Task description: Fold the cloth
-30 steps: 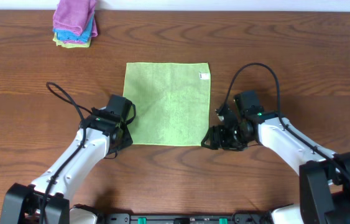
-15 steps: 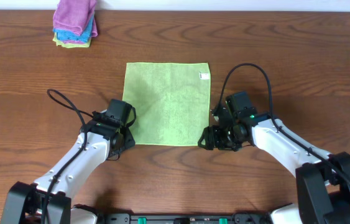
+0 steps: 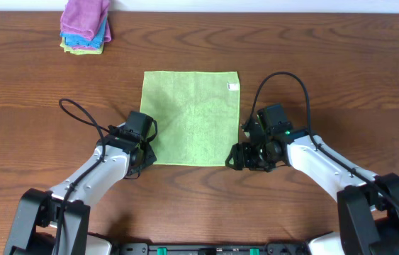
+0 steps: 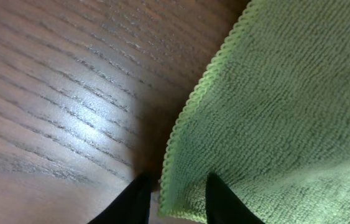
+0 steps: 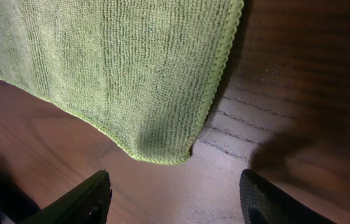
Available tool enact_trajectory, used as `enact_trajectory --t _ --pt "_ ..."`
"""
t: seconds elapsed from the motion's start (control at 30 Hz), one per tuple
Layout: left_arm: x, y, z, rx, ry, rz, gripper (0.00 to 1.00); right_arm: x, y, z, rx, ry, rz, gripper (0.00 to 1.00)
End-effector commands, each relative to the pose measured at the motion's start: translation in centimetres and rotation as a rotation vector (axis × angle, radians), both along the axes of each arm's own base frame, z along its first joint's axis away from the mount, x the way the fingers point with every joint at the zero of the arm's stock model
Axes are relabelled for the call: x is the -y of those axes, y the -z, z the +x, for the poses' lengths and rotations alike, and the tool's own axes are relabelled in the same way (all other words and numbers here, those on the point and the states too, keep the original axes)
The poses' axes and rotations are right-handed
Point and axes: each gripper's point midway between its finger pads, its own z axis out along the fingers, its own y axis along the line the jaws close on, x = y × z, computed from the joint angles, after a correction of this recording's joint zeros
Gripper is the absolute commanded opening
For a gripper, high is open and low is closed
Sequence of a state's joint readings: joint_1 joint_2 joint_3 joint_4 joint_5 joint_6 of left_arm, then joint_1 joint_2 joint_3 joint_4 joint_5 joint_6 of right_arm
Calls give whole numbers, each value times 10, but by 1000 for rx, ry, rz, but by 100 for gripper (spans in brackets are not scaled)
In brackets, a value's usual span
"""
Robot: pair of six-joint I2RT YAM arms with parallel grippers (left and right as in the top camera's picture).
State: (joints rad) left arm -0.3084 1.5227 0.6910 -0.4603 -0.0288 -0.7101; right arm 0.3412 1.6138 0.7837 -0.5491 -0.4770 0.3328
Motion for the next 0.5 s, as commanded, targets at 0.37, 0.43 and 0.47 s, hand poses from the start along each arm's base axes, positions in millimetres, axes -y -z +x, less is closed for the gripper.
enact_trajectory --t 0.37,0.43,0.47 --pt "-1 -14 16 28 -20 -44 6 -7 -10 -4 -17 1 57 75" --pt "1 -25 25 46 -7 -54 6 -6 -10 -2 -14 6 62 78" --pt "2 -32 29 56 -3 -55 6 -7 -11 0 -6 4 67 79"
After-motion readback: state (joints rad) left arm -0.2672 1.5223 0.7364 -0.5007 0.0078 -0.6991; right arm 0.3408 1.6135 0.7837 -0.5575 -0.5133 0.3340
